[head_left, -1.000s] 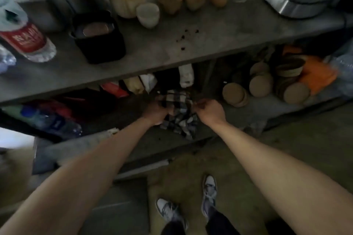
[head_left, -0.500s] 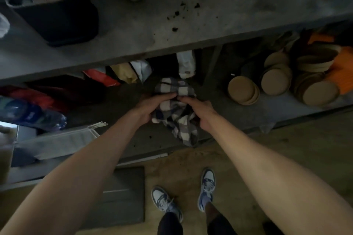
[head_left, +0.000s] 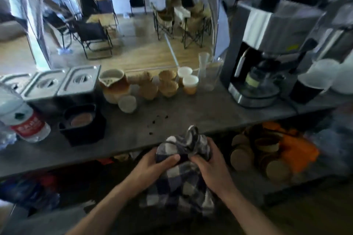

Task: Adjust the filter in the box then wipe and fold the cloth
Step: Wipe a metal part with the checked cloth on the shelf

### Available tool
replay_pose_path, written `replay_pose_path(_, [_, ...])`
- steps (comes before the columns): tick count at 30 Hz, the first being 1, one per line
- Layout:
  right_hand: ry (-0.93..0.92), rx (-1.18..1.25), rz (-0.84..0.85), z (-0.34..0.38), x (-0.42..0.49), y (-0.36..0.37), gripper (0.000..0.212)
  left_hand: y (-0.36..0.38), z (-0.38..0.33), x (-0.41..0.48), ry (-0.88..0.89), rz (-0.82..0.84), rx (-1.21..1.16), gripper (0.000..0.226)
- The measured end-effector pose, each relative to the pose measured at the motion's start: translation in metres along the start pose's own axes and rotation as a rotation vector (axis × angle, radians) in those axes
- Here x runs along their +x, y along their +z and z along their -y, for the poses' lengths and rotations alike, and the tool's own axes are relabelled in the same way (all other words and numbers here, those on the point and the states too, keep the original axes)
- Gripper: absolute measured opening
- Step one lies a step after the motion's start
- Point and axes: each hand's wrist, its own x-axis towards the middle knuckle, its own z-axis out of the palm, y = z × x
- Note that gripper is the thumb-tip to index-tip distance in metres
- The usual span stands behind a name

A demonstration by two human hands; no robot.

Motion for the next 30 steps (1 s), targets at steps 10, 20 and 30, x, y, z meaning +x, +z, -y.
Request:
replay_pose_path(10, [-0.034,-0.481,-0.603,0.072,0.007,-0.122,0.066,0.095,-0.062,0.051,-0.122,0.164,-0.232,0.072])
replay_pose_path(20, [-0.211,-1.366,-0.418,0.05,0.107,-0.107,0.057,0.15,-0.082,0.099,0.209,0.022,0.167,0.102])
replay_pose_path(30, [-0.102,-1.365,-0.454,0.045,0.176,-0.058,0.019,0.103,-0.052,0.093,0.19,-0.104,-0.038,0.084])
